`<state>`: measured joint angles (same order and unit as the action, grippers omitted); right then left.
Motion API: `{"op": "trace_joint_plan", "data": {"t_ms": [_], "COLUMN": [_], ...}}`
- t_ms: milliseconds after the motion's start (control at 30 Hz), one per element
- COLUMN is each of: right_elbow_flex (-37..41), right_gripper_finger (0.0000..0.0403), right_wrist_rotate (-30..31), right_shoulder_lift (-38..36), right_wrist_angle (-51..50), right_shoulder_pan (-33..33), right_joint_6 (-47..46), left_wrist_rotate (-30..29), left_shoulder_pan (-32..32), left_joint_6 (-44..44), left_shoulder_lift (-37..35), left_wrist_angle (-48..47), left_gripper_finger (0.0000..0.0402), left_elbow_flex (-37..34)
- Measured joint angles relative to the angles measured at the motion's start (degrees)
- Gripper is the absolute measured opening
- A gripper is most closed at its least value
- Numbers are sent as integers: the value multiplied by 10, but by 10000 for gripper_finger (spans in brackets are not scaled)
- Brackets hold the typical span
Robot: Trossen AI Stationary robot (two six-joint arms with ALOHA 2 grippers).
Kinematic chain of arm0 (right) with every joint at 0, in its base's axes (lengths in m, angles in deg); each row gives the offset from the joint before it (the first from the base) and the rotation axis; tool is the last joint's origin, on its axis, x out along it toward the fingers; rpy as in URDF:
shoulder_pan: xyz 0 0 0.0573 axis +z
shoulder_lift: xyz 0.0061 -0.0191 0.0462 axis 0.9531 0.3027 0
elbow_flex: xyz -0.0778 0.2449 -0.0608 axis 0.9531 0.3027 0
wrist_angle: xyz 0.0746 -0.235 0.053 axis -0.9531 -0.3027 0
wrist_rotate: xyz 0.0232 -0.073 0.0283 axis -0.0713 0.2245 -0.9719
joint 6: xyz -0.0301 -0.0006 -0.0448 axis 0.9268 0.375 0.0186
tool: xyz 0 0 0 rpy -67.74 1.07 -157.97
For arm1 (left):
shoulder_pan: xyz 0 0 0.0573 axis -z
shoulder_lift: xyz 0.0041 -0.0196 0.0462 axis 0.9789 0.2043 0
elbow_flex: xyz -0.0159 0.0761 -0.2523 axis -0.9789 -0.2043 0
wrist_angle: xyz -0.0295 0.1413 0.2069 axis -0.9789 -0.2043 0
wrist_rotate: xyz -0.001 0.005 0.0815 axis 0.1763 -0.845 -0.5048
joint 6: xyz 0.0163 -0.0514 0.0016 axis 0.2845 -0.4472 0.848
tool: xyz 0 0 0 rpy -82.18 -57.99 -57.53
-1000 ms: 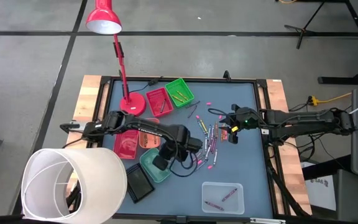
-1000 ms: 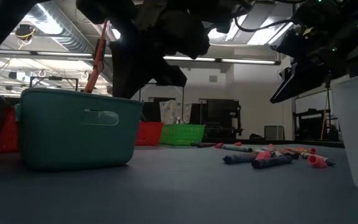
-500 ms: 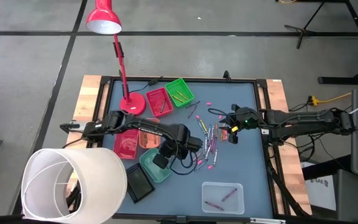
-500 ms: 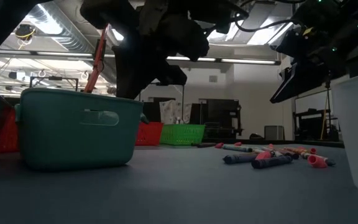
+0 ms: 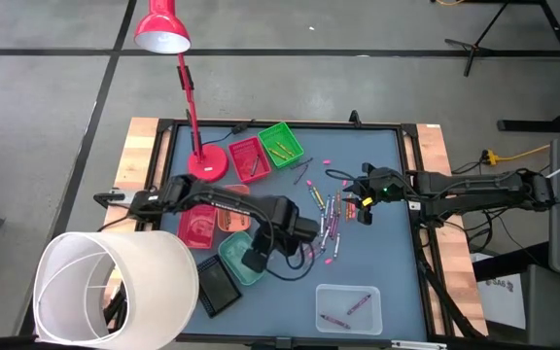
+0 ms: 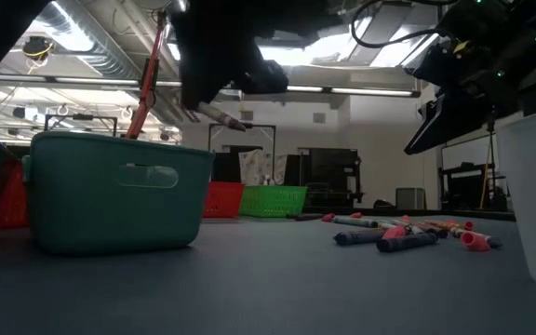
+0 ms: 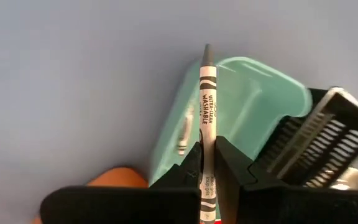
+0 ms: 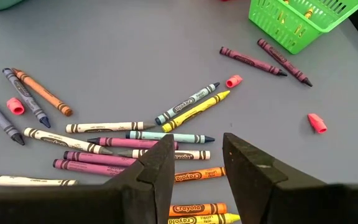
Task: Sort crayons
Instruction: Put the gray crayon into the light green bin
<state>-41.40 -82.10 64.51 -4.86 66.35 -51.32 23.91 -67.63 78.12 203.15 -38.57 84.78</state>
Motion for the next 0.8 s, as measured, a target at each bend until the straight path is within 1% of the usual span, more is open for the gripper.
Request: {"op": "trace_joint_plan", "data": {"t_ms": [133,533,800], "right_elbow_flex": [0,0,0], "right_gripper_finger": [134,134,134], "right_wrist_rotate": [0,0,0], "right_shoulder_lift": [0,0,0], "right_wrist_angle": [0,0,-1], "right_shoulder_pan": [0,0,0], "right_joint_6": [0,0,0], "left_wrist_rotate": [13,12,6], "left_shoulder_pan": [8,20,19], "left_joint_6": [-15,-92,-97], "left_shoulder_lift": [0,1,1], "left_wrist_angle": [1,0,0], "left_gripper_finger": [5,7,47], "left_elbow_flex": [-13,-66,-66]}}
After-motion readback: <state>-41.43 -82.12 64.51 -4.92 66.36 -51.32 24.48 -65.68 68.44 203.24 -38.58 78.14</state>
